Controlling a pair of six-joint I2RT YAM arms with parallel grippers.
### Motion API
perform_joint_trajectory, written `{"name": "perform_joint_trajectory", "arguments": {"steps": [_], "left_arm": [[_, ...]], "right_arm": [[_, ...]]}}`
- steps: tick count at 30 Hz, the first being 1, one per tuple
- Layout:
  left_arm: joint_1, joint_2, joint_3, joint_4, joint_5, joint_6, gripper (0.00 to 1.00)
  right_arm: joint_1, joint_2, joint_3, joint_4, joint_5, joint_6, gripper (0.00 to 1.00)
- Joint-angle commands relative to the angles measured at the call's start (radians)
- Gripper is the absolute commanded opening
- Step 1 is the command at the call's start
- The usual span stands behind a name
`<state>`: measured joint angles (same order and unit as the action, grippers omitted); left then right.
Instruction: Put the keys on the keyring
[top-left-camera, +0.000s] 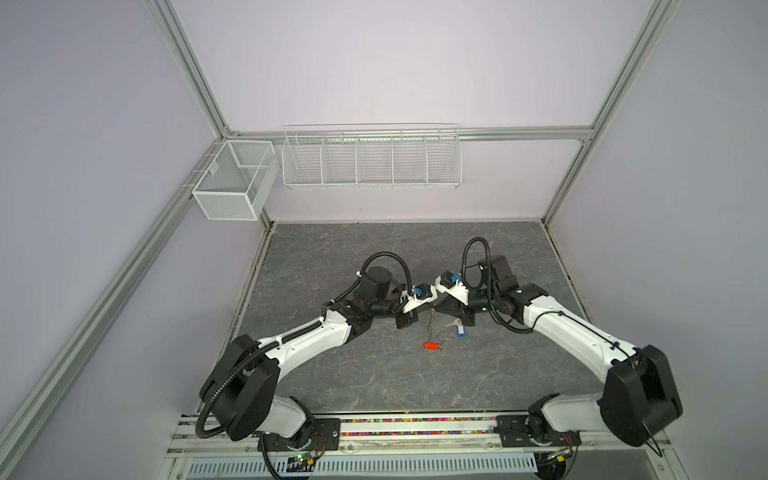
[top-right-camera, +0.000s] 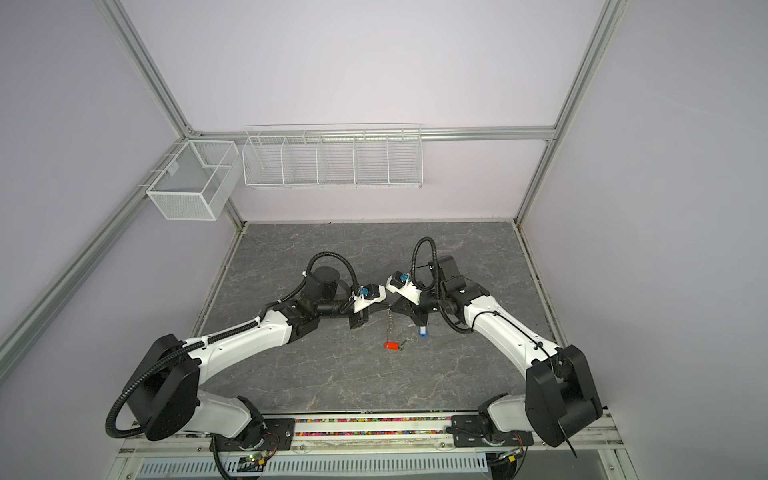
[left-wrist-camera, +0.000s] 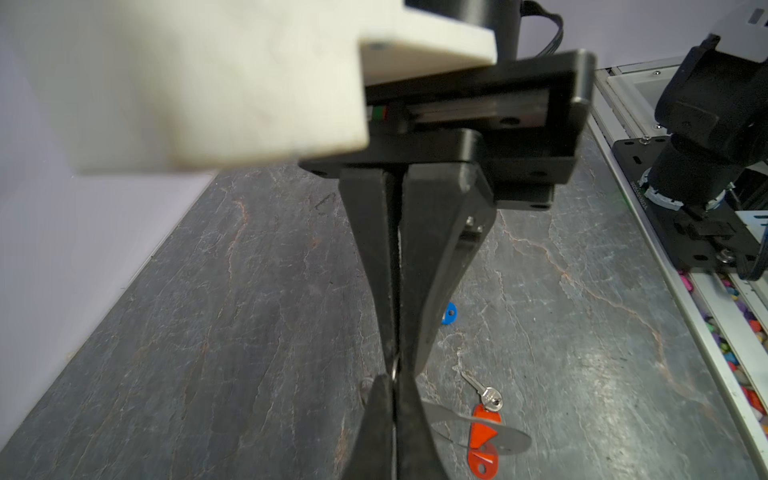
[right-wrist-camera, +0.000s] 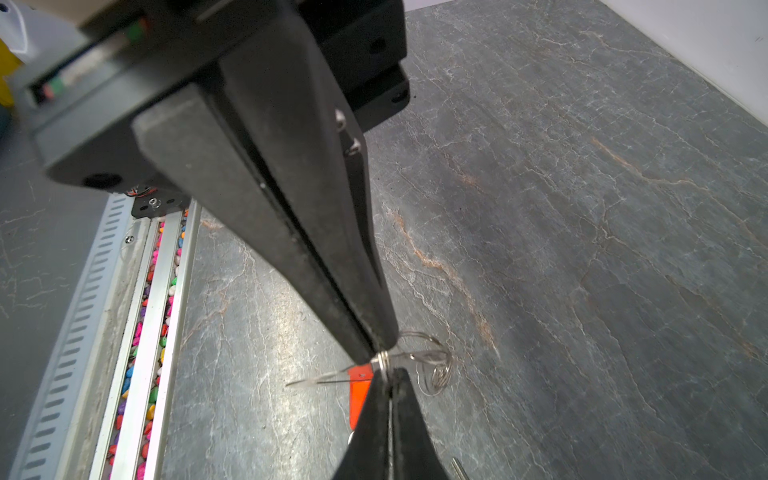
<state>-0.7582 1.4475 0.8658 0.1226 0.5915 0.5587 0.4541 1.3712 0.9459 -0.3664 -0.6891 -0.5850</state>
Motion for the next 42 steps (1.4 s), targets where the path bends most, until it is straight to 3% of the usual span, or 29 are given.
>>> {"name": "perform_joint_trajectory", "arguments": {"steps": [1, 3, 8, 13, 26, 42], "left_arm": [[-0.004, 0.019, 0.012, -0.052, 0.038, 0.029, 0.00], [-0.004, 0.019, 0.013, -0.047, 0.043, 0.024, 0.00], [0.007, 0.013, -0.018, 0.017, 0.062, -0.038, 0.00], [0.035, 0.011, -0.083, 0.182, 0.137, -0.117, 0.00], [0.043, 0.055, -0.133, 0.410, 0.216, -0.202, 0.00], [0.042, 0.096, -0.094, 0.370, 0.232, -0.186, 0.00]], "right_arm": [[-0.003, -0.014, 0.003, 0.033, -0.046, -0.035, 0.07], [-0.003, -0.009, 0.005, 0.028, -0.054, -0.038, 0.09], [-0.032, -0.059, -0.118, 0.174, -0.073, -0.051, 0.25], [-0.046, -0.080, -0.159, 0.201, -0.068, -0.098, 0.29], [-0.030, -0.054, -0.152, 0.192, -0.121, -0.128, 0.28], [-0.029, -0.017, -0.086, 0.121, -0.102, -0.142, 0.19]]}}
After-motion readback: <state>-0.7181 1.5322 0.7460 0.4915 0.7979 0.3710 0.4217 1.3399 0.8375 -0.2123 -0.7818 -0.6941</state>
